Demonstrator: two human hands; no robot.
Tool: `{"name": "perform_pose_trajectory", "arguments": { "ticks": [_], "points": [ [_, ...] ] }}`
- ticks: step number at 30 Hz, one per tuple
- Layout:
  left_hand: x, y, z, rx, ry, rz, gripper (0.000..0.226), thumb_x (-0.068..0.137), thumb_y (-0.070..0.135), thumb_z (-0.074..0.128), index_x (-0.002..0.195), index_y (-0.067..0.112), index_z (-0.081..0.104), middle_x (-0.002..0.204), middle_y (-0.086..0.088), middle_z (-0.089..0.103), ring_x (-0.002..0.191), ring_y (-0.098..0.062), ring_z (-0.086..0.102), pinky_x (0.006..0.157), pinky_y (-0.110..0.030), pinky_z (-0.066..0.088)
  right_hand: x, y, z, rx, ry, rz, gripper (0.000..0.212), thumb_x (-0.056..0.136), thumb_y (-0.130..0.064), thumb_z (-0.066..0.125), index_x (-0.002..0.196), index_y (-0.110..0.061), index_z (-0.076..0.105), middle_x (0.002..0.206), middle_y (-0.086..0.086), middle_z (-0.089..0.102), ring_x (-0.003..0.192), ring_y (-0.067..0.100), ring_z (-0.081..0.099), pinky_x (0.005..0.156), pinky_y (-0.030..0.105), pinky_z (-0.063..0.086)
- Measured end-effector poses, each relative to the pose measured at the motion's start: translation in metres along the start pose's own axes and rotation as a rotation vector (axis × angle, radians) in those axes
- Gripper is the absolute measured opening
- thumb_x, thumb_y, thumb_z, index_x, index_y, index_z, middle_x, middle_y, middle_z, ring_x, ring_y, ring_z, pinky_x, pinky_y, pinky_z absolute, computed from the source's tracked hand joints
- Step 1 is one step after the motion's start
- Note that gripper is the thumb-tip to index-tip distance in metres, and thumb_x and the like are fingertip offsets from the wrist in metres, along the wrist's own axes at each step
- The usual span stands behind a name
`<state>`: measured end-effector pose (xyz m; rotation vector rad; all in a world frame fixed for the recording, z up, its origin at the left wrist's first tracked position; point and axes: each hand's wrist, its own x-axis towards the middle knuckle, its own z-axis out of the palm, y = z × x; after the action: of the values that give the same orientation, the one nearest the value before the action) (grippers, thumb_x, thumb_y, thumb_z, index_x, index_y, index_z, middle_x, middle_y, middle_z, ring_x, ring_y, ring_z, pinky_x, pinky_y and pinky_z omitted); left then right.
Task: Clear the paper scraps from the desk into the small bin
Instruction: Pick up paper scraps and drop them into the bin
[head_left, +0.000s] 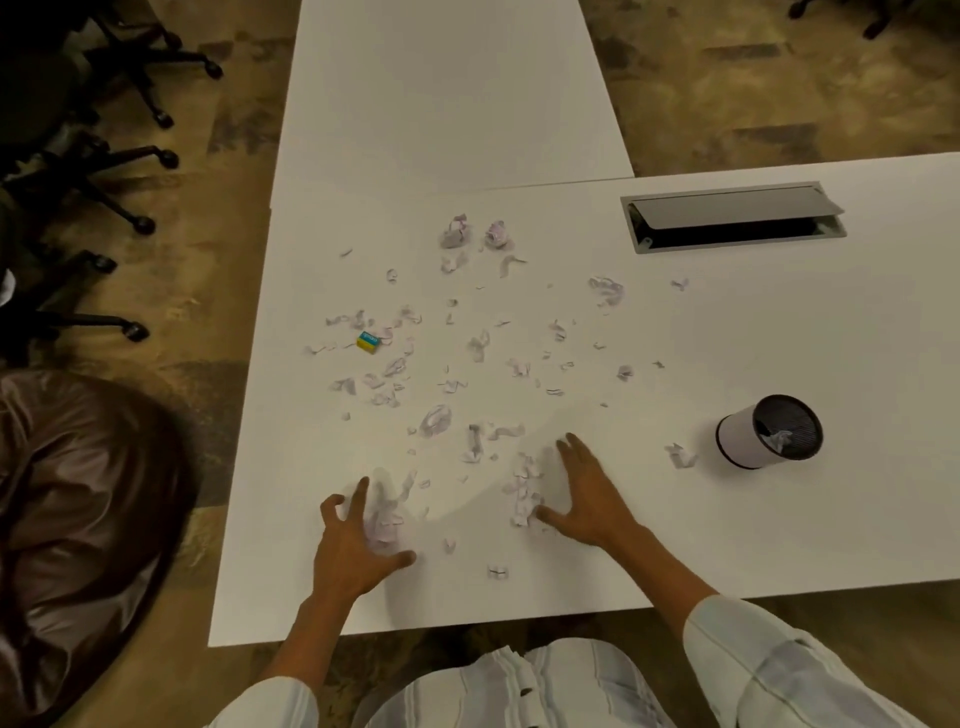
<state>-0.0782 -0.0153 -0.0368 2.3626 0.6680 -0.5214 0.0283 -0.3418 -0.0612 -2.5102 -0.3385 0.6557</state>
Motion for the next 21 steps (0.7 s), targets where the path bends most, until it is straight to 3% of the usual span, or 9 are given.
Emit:
{"name": "perform_pose_trajectory", "arguments": {
  "ticks": [4, 6, 7, 9, 11, 13, 16, 19, 21],
  "points": [
    [0.005, 0.016, 0.013, 0.078, -0.005, 0.093, 0.08, 0.069, 0.032, 0.083, 0.137, 0.017, 0.045, 0.142, -0.012, 0.034, 0.101, -0.033, 0.064, 0.082, -0.033, 0.054, -0.001, -0.031, 0.034, -0.231, -0.102, -0.157, 0.086, 0.093, -0.048, 0.054, 0.156, -0.018, 0.004, 0.165, 0.011, -0.005, 0.152, 0.031, -0.006, 0.124, 0.048, 0.008],
    [0.007, 0.023, 0.018, 0.097, -0.024, 0.127, 0.058, 0.075, 0.027, 0.079, 0.126, 0.014, 0.056, 0.132, -0.012, 0.044, 0.096, -0.033, 0.065, 0.081, -0.032, 0.054, -0.007, -0.041, 0.048, -0.323, -0.057, -0.21, 0.067, 0.097, -0.03, 0.054, 0.154, -0.017, 0.022, 0.164, 0.015, 0.008, 0.151, 0.036, 0.007, 0.123, 0.049, 0.016],
    [0.007, 0.025, 0.021, 0.119, -0.038, 0.149, 0.048, 0.077, 0.026, 0.077, 0.12, 0.012, 0.06, 0.125, -0.012, 0.05, 0.095, -0.032, 0.065, 0.079, -0.028, 0.053, -0.012, -0.045, 0.052, -0.359, -0.032, -0.248, 0.061, 0.093, -0.02, 0.062, 0.149, -0.014, 0.036, 0.16, 0.018, 0.022, 0.147, 0.039, 0.022, 0.119, 0.049, 0.028],
    [0.007, 0.027, 0.028, 0.149, -0.053, 0.192, 0.032, 0.079, 0.025, 0.075, 0.105, 0.009, 0.065, 0.11, -0.012, 0.059, 0.089, -0.029, 0.064, 0.074, -0.021, 0.045, -0.019, -0.046, 0.055, -0.414, 0.011, -0.321, 0.062, 0.066, -0.007, 0.086, 0.124, -0.009, 0.065, 0.139, 0.018, 0.056, 0.124, 0.036, 0.058, 0.092, 0.037, 0.057],
    [0.008, 0.029, 0.034, 0.129, -0.064, 0.203, 0.025, 0.08, 0.025, 0.075, 0.095, 0.006, 0.067, 0.099, -0.011, 0.061, 0.085, -0.026, 0.062, 0.072, -0.02, 0.042, -0.021, -0.039, 0.053, -0.421, 0.088, -0.358, 0.06, 0.043, -0.004, 0.095, 0.099, -0.011, 0.076, 0.115, 0.01, 0.072, 0.097, 0.025, 0.071, 0.058, 0.021, 0.06],
    [0.009, 0.035, 0.038, 0.078, -0.079, 0.195, 0.026, 0.078, 0.023, 0.077, 0.093, 0.005, 0.068, 0.09, -0.006, 0.06, 0.082, -0.025, 0.061, 0.071, -0.019, 0.041, -0.017, -0.034, 0.042, -0.361, 0.128, -0.346, 0.049, 0.047, -0.002, 0.094, 0.092, -0.011, 0.077, 0.105, 0.005, 0.075, 0.088, 0.02, 0.071, 0.05, 0.02, 0.056],
    [0.013, 0.052, 0.038, -0.051, -0.065, 0.206, 0.028, 0.069, 0.017, 0.084, 0.09, 0.004, 0.07, 0.085, -0.005, 0.063, 0.078, -0.022, 0.063, 0.066, -0.011, 0.04, -0.008, -0.037, 0.029, 0.051, 0.102, -0.084, 0.02, 0.087, -0.004, 0.07, 0.106, -0.004, 0.074, 0.112, 0.011, 0.073, 0.102, 0.023, 0.067, 0.084, 0.023, 0.055],
    [0.011, 0.083, 0.035, -0.2, -0.03, 0.259, 0.029, 0.066, 0.019, 0.087, 0.086, 0.008, 0.069, 0.081, -0.001, 0.065, 0.069, -0.015, 0.062, 0.058, -0.007, 0.046, -0.003, -0.048, 0.012, 0.843, 0.22, 0.379, 0.006, 0.085, -0.012, 0.074, 0.088, -0.014, 0.08, 0.092, 0.007, 0.078, 0.087, 0.018, 0.071, 0.074, 0.015, 0.055],
    [0.008, 0.11, 0.032, -0.282, -0.023, 0.32, 0.029, 0.067, 0.025, 0.087, 0.085, 0.012, 0.067, 0.081, -0.001, 0.066, 0.069, -0.014, 0.063, 0.059, -0.013, 0.052, 0.0, -0.054, 0.0, 1.382, 0.109, 0.563, 0.008, 0.087, -0.008, 0.071, 0.086, -0.012, 0.078, 0.093, 0.008, 0.076, 0.087, 0.019, 0.069, 0.071, 0.022, 0.056]
  ]
}}
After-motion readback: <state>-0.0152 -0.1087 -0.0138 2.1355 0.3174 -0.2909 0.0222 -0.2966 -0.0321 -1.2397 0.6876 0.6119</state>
